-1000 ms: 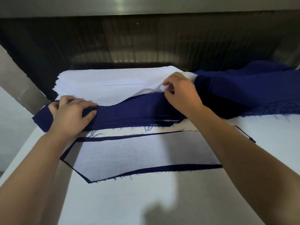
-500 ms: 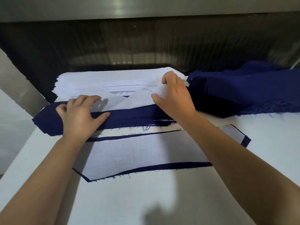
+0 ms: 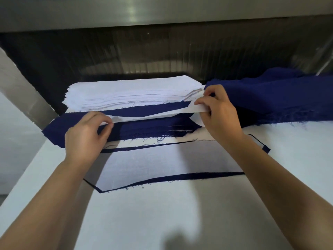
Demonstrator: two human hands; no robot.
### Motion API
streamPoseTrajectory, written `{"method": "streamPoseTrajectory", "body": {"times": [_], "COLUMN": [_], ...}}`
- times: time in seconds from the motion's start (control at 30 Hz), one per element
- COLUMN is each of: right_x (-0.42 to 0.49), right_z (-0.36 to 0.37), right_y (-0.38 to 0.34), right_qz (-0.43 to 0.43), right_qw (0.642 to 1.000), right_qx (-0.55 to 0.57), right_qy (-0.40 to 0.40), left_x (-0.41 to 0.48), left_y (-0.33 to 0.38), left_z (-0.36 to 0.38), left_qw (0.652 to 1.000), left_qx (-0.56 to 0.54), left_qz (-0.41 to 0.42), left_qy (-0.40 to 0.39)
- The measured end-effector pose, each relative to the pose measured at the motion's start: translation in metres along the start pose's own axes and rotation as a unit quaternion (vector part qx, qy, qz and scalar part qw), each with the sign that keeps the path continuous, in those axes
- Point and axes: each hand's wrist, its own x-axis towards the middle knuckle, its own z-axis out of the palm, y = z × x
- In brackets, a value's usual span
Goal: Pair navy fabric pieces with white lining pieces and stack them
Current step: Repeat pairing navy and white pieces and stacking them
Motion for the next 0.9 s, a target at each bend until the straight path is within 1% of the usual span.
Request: {"method": "streamPoseTrajectory", "body": {"times": [0.1,0.27,0.33,0.43,0.53,0.63,0.7,0.77,0.8,0.83,0.9], "right_x": [-0.011,-0.029,-0.037,-0.049,-0.060,-0.073,-0.082,-0.085,-0.086,-0.086,-0.085], "right_z": [-0.008,-0.017,-0.021,-0.027,-0.033,-0.035,-0.036,-0.037,-0.037,-0.037,-0.036], "right_y": [0.011,0.034,0.042,0.049,0.055,0.058,0.058,0.056,0.054,0.053,0.052], "right_qz": [0.038,0.119,0.148,0.159,0.180,0.197,0.223,0.232,0.227,0.218,0.198], "right_qw": [0.999,0.992,0.988,0.985,0.980,0.972,0.958,0.945,0.944,0.948,0.963], "right_qx": [0.007,0.036,0.044,0.058,0.078,0.123,0.176,0.221,0.229,0.224,0.174], "right_qy": [0.010,0.006,0.006,0.024,0.032,0.044,0.051,0.057,0.060,0.062,0.058], "left_x": [-0.015,-0.037,-0.045,-0.054,-0.063,-0.069,-0.075,-0.081,-0.083,-0.083,-0.082], "left_y": [0.001,0.003,0.005,0.006,0.005,0.001,-0.003,-0.007,-0.008,-0.009,-0.009], "left_z": [-0.003,-0.005,-0.008,-0.013,-0.015,-0.014,-0.012,-0.012,-0.012,-0.013,-0.012], "left_qw": [0.999,0.993,0.991,0.985,0.984,0.982,0.977,0.966,0.958,0.952,0.950], "left_qx": [-0.024,-0.078,-0.104,-0.151,-0.163,-0.172,-0.200,-0.254,-0.281,-0.295,-0.286], "left_qz": [-0.020,-0.088,-0.083,-0.069,-0.036,-0.010,-0.008,-0.027,-0.051,-0.080,-0.127], "left_qy": [0.013,-0.005,-0.023,-0.044,-0.058,-0.077,-0.074,-0.047,-0.033,-0.021,-0.011]}}
